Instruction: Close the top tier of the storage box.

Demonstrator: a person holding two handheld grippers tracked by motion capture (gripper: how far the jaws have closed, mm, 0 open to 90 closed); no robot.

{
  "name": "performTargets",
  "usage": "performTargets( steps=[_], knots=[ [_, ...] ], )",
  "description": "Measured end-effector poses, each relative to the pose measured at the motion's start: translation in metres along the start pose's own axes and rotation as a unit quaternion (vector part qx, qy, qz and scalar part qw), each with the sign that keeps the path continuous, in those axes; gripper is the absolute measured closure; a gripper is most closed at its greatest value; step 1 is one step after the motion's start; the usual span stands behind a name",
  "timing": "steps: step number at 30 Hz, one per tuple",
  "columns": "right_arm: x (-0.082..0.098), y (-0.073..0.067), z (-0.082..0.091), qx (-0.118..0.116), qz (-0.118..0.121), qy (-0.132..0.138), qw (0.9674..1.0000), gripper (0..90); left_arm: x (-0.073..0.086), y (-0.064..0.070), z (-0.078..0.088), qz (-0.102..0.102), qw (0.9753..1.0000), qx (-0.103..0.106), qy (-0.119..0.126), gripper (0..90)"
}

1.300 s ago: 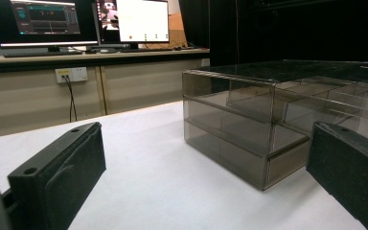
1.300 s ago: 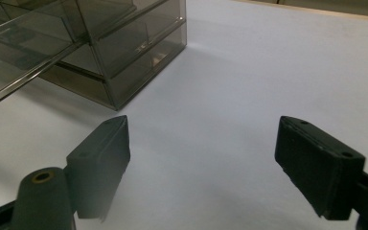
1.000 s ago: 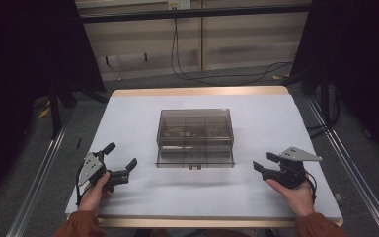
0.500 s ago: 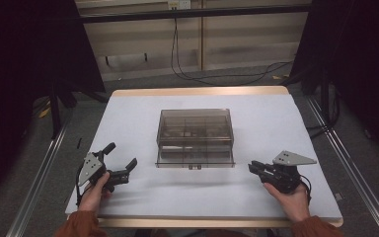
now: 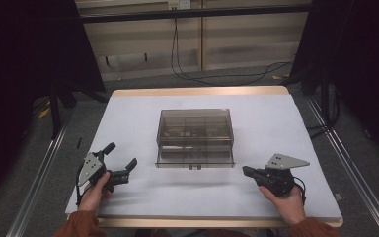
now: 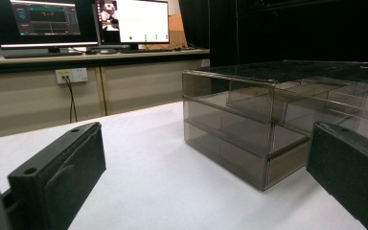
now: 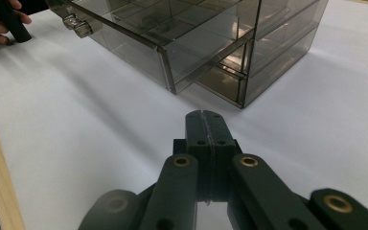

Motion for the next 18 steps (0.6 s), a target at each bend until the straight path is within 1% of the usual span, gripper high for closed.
performTargets(
  steps=[6,10,11,18],
  knots=[
    [0.0,-0.006,-0.003,-0.01,0.006,-0.003,0.9999,90.0,0.0,0.0,0.0,0.0,1.0,0.0,0.0,0.0],
    [-0.001,-0.011,-0.006,-0.021,0.009,-0.005,0.9997,90.0,0.0,0.0,0.0,0.0,1.0,0.0,0.0,0.0],
    [0.0,-0.013,-0.007,-0.024,0.013,-0.008,0.9996,90.0,0.0,0.0,0.0,0.0,1.0,0.0,0.001,0.0],
    [-0.001,-0.019,-0.011,-0.037,0.015,-0.011,0.9991,90.0,0.0,0.0,0.0,0.0,1.0,-0.001,0.0,0.0]
  ],
)
Point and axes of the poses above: each handheld gripper's, and its own axes: z roughly backward along the jaws, x roughly out of its underside, y roughly to its right, the point moved 10 cm from there along -z, roughly forward along the jaws, and after that the axes turned 12 degrees about -x, right-handed, at the moved point
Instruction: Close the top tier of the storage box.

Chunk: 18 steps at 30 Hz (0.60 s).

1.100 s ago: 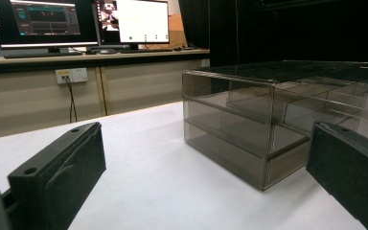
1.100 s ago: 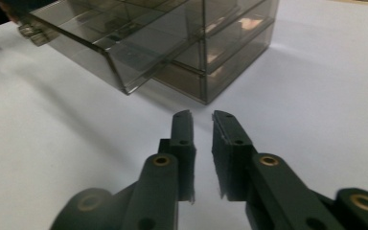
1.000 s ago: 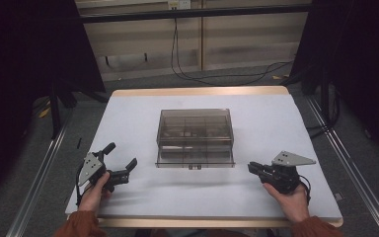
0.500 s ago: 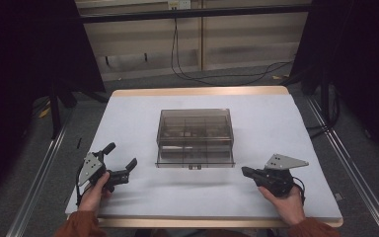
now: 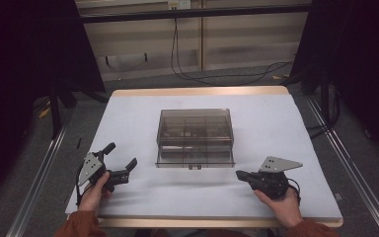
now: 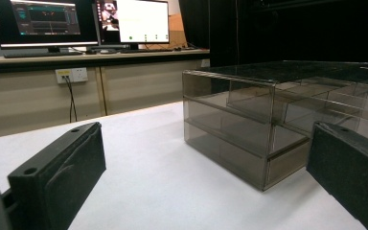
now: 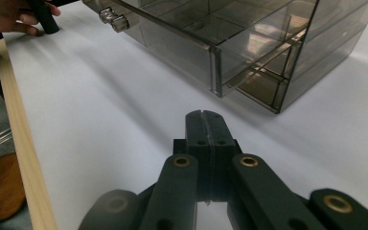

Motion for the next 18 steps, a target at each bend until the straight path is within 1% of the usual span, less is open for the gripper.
performTargets(
  steps=[6,7,18],
  knots=[
    [0.0,-0.005,-0.005,-0.007,0.005,-0.007,0.9999,90.0,0.0,0.0,0.0,0.0,1.0,0.0,0.0,0.0],
    [0.0,-0.007,-0.007,-0.012,0.008,-0.009,0.9999,90.0,0.0,0.0,0.0,0.0,1.0,0.0,0.0,0.0],
    [-0.003,-0.015,-0.014,-0.027,0.013,-0.011,0.9995,90.0,0.0,0.0,0.0,0.0,1.0,0.0,0.0,0.0]
  ],
)
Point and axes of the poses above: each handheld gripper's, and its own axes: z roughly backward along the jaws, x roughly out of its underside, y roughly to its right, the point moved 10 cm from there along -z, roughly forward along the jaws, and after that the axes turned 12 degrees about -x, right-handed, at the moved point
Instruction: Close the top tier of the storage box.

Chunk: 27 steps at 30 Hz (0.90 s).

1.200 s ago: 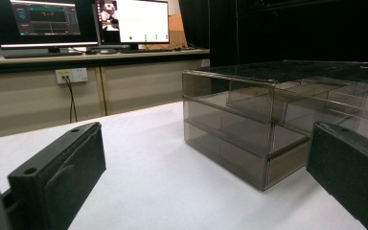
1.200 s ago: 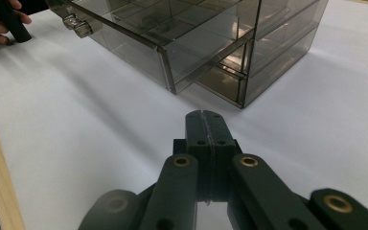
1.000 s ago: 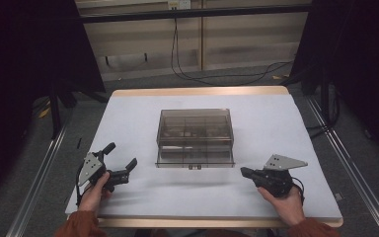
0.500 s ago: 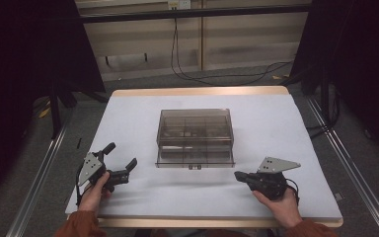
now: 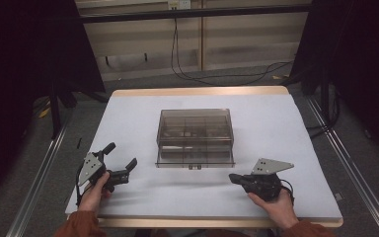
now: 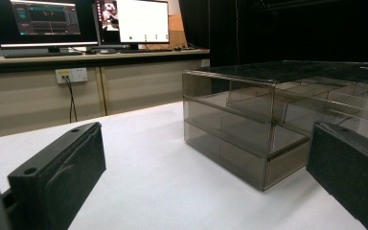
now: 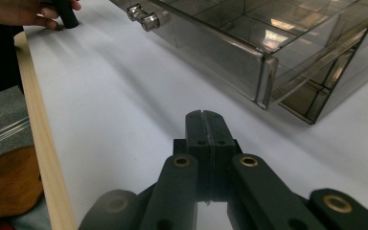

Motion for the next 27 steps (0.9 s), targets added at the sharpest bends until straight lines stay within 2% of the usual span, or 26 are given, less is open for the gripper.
performTargets(
  steps=[27],
  knots=[
    [-0.009,-0.016,-0.023,-0.021,0.019,-0.011,0.9995,90.0,0.0,0.0,0.0,0.0,1.0,0.0,0.0,0.0]
  ],
)
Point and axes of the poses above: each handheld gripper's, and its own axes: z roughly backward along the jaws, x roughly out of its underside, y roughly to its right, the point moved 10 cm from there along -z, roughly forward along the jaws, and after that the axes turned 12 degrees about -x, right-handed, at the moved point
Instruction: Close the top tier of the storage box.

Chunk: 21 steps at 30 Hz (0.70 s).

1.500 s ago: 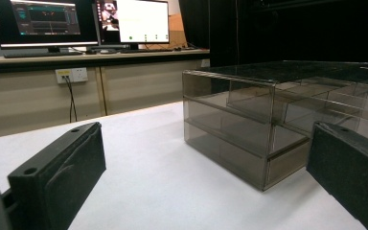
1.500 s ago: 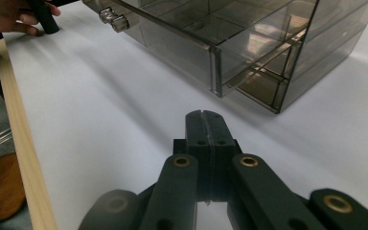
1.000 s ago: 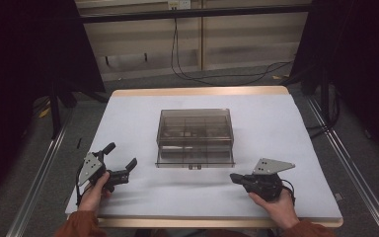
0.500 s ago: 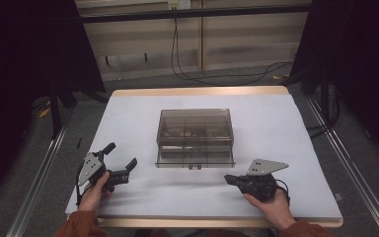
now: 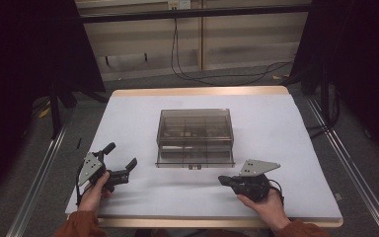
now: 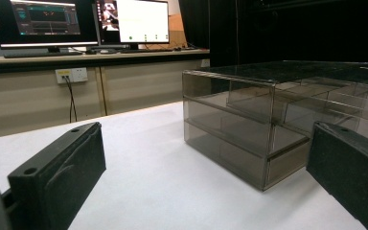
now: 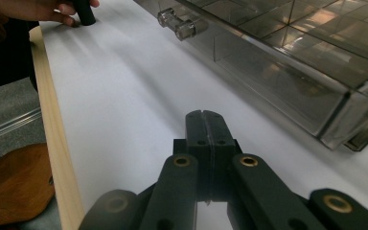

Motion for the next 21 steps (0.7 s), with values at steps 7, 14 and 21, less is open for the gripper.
performTargets(
  steps=[7,14,21],
  knots=[
    [-0.005,-0.002,-0.006,-0.007,0.003,0.003,1.0,90.0,0.0,0.0,0.0,0.0,1.0,0.0,0.0,0.0],
    [-0.01,-0.003,-0.014,-0.013,0.011,-0.001,0.9999,90.0,0.0,0.0,0.0,0.0,1.0,0.0,0.0,0.0],
    [-0.014,-0.004,-0.022,-0.021,0.013,0.002,0.9997,90.0,0.0,0.0,0.0,0.001,1.0,0.0,-0.001,0.0]
  ],
)
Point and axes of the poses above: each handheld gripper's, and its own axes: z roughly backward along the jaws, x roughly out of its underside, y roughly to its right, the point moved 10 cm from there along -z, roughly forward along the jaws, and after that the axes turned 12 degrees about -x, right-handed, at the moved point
